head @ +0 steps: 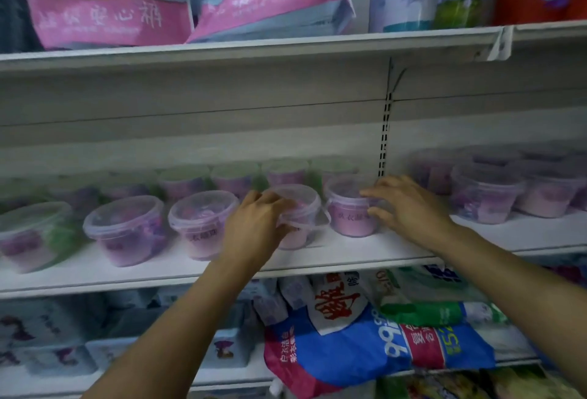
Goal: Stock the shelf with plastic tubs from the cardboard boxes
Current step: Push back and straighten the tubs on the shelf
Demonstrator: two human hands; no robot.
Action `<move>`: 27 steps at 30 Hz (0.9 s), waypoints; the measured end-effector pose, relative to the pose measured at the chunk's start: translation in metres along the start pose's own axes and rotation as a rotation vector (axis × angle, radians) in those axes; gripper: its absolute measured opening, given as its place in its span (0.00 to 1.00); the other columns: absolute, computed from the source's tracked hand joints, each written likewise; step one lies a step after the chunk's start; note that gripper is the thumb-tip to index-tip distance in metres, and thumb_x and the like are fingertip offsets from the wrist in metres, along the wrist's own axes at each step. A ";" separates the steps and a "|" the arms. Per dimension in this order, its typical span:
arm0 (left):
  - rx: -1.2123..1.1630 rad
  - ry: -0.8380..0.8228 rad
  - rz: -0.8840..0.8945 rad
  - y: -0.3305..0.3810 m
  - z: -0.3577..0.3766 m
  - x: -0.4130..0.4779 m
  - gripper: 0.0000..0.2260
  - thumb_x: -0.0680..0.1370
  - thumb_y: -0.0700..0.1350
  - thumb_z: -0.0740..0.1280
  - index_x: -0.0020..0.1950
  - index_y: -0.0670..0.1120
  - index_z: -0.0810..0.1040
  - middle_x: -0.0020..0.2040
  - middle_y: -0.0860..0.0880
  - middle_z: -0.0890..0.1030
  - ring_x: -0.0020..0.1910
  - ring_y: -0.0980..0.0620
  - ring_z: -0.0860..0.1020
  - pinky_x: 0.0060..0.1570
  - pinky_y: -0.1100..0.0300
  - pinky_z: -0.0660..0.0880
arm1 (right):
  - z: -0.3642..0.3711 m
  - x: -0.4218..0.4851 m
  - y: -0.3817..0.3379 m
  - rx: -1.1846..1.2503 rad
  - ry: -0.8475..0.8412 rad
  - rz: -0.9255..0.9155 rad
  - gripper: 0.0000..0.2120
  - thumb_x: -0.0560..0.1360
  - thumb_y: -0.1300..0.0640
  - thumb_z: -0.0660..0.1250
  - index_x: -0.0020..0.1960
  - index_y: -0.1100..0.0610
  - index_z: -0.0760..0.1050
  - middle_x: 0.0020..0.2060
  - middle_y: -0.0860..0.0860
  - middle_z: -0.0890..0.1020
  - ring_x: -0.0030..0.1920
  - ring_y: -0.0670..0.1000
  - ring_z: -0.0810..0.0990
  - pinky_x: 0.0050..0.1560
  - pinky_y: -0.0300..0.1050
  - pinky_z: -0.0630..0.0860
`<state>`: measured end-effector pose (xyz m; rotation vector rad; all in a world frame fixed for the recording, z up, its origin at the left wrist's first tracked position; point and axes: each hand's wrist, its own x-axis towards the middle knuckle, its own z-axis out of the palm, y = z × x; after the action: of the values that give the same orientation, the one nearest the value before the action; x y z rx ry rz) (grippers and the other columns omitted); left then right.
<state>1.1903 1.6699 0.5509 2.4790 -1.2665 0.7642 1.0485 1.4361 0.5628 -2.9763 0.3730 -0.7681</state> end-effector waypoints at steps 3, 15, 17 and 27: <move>0.015 -0.013 -0.050 0.002 0.007 0.010 0.20 0.76 0.51 0.69 0.67 0.55 0.74 0.66 0.55 0.76 0.59 0.49 0.72 0.49 0.57 0.73 | -0.002 0.007 0.000 0.000 -0.018 -0.032 0.16 0.77 0.49 0.65 0.64 0.48 0.76 0.55 0.50 0.75 0.55 0.52 0.72 0.49 0.48 0.74; 0.035 -0.058 -0.086 0.003 0.017 0.030 0.22 0.74 0.47 0.68 0.69 0.54 0.73 0.65 0.51 0.77 0.59 0.46 0.73 0.53 0.56 0.71 | -0.004 0.018 -0.001 -0.003 -0.076 -0.040 0.17 0.78 0.49 0.63 0.66 0.47 0.73 0.57 0.50 0.74 0.58 0.52 0.69 0.48 0.45 0.69; 0.033 -0.096 -0.065 -0.001 0.014 0.032 0.23 0.73 0.46 0.69 0.68 0.54 0.73 0.65 0.51 0.77 0.58 0.45 0.74 0.55 0.56 0.70 | -0.005 0.018 -0.001 -0.001 -0.090 -0.043 0.17 0.78 0.49 0.63 0.66 0.47 0.73 0.57 0.51 0.74 0.57 0.53 0.69 0.49 0.46 0.71; -0.108 -0.166 -0.083 -0.027 -0.022 0.024 0.27 0.72 0.39 0.68 0.70 0.50 0.71 0.68 0.47 0.74 0.65 0.44 0.72 0.62 0.51 0.71 | -0.004 0.023 -0.018 -0.228 -0.070 -0.055 0.21 0.75 0.41 0.62 0.65 0.48 0.71 0.61 0.52 0.74 0.61 0.54 0.68 0.55 0.51 0.67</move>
<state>1.2161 1.6791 0.5830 2.5318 -1.2139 0.4661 1.0700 1.4480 0.5792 -3.2284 0.4020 -0.6659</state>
